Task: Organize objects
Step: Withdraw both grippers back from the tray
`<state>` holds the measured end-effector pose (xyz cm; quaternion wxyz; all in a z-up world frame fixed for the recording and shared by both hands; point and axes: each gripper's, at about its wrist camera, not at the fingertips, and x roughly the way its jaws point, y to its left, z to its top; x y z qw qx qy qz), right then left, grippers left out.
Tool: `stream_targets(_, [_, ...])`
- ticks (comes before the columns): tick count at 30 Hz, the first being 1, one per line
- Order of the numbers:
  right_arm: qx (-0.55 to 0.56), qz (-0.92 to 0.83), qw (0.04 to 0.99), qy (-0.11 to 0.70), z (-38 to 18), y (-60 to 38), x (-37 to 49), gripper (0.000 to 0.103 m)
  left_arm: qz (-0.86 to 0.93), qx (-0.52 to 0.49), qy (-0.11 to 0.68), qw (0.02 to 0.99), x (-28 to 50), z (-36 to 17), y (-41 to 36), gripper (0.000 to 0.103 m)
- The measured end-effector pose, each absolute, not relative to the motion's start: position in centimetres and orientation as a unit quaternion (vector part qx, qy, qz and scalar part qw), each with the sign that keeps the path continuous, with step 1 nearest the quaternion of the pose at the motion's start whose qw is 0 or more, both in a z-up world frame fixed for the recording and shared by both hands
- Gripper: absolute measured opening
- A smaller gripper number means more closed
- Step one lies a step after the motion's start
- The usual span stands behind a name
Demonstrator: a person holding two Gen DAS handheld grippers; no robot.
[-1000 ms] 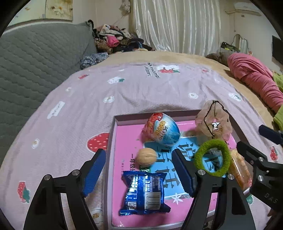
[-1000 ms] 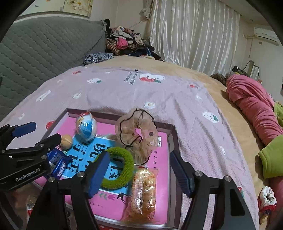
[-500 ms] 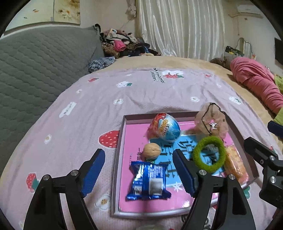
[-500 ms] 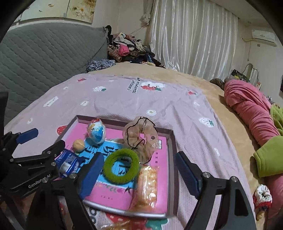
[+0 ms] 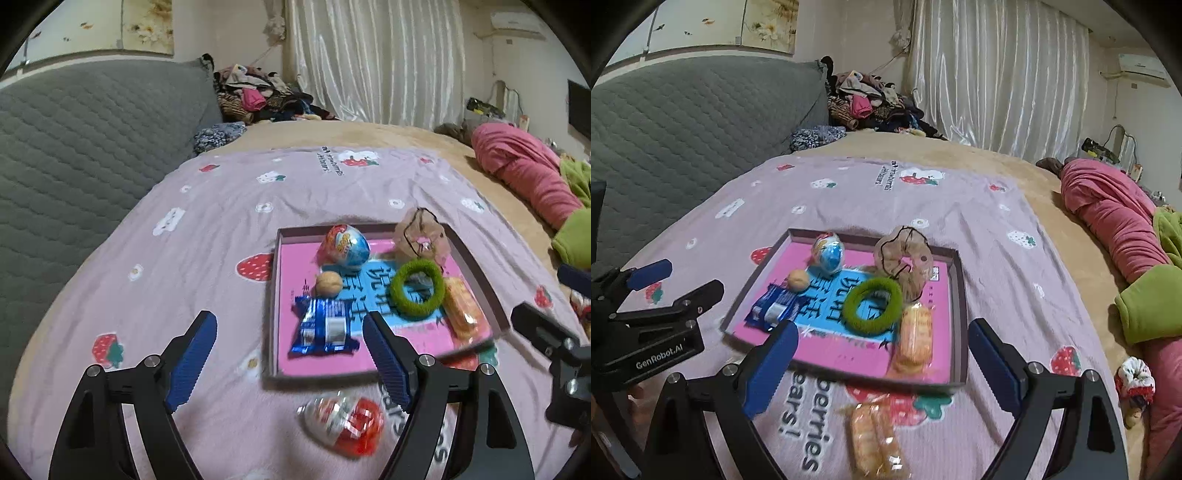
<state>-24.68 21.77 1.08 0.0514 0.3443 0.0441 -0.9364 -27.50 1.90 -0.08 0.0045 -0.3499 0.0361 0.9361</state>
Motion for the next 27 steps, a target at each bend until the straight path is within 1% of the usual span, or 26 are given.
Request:
stream_targets(3, [0.340, -0.938, 0.047, 0.046, 2.1, 21.7, -23.4, 0.094, 0.937, -0.349, 0.030, 0.003, -26.1, 0.9, 1.4, 0.083])
stream_targets(7, [0.332, -0.941, 0.042, 0.043, 3.9, 21.7, -21.9, 0.100, 0.939, -0.345, 0.018, 0.009, -24.2, 2.3, 0.8, 0.083])
stream_targets(16, [0.321, -0.945, 0.049, 0.029, 6.2, 21.7, -18.7, 0.100, 0.941, -0.337, 0.013, 0.018, -20.3, 4.8, 0.4, 0.083])
stream_targets(27, [0.312, -0.947, 0.071, 0.029, 9.0, 20.9, -14.2, 0.101, 0.948, -0.319, 0.009, 0.014, -16.0, 8.2, -0.3, 0.083])
